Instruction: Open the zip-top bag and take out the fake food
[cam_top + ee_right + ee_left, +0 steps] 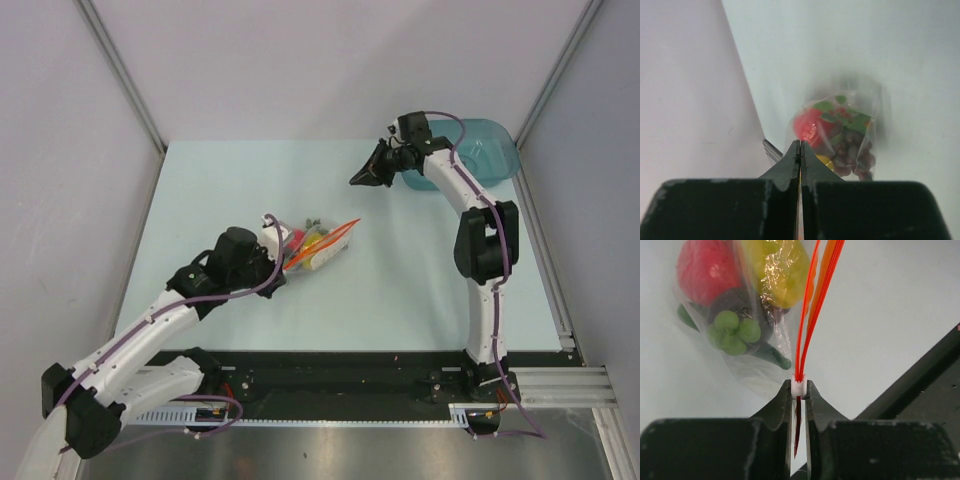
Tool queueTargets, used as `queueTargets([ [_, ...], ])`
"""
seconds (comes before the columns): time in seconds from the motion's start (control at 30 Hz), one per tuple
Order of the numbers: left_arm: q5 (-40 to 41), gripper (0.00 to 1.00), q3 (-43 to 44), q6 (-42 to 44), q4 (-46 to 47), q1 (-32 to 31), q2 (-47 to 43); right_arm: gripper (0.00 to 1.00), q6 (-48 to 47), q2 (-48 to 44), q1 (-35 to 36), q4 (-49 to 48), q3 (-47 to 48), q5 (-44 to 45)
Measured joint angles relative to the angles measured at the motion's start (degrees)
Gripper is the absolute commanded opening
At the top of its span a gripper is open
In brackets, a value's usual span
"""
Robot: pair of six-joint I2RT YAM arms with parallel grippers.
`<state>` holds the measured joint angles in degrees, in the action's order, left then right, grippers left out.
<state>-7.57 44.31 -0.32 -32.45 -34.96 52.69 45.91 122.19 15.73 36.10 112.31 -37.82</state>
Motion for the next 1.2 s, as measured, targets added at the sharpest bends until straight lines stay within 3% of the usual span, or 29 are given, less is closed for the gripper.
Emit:
queueTargets([
  [0.07, -1.49, 0.0, 0.04, -1.95, -0.02, 0.0, 1.14, 0.02, -1.57, 2.49, 0.42, 1.99, 1.49, 0.96],
  [0.1, -2.45, 0.0, 0.04, -3.3, 0.09, 0.0, 2.01, 0.12, -2.78, 3.67, 0.79, 4.26, 2.58, 2.01],
  [0.17, -3.39, 0.0, 0.04, -4.42, 0.24, 0.0, 2.64, 0.19, -4.9, 4.74, 1.38, 8.41, 4.59, 4.52],
  [0.2, -3.78, 0.0, 0.07, -5.09, 0.42, 0.0, 2.97, 0.35, -6.34, 4.81, 1.49, 10.99, 5.46, 6.38],
  [0.27, -4.37, 0.0, 0.33, -5.92, 0.68, 0.0, 3.41, 0.51, -8.57, 4.17, 1.88, 15.54, 6.88, 9.55],
  [0.3, -4.68, 0.0, 0.72, -6.23, 0.74, 0.0, 3.74, 0.66, -9.94, 3.43, 1.97, 17.55, 7.08, 11.72],
  [0.33, -4.96, 0.0, 1.42, -6.34, 0.83, 0.0, 4.35, 0.72, -11.65, 1.86, 1.9, 19.67, 6.51, 13.75],
  [0.5, -6.1, 0.0, 3.96, -6.32, 1.6, 0.0, 7.21, 0.9, -13.99, -8.59, 1.18, 26.21, 0.9, 22.16],
  [0.57, -6.82, 0.0, 4.59, -6.32, 2.05, 0.0, 8.5, 0.92, -13.25, -13.55, 1.22, 26.99, -2.4, 23.58],
  [0.6, -7.21, 0.0, 4.85, -6.32, 2.27, -0.09, 9.14, 0.99, -12.5, -15.96, 1.57, 27.36, -4.11, 23.96],
  [0.83, -8.15, 0.0, 6.62, -6.34, 4.07, -2.82, 13.22, 1.0, -0.31, -28.52, 11.32, 18.47, -23.56, 21.59],
  [1.07, -8.04, 0.0, 7.13, -6.4, 4.55, -5.31, 14.38, 0.97, 7.87, -25.81, 19.3, 10.71, -26.08, 20.81],
  [1.2, -7.61, 0.0, 7.26, -7.02, 4.83, -7.06, 14.62, 0.89, 10.4, -25.11, 20.96, 7.91, -26.08, 21.05],
])
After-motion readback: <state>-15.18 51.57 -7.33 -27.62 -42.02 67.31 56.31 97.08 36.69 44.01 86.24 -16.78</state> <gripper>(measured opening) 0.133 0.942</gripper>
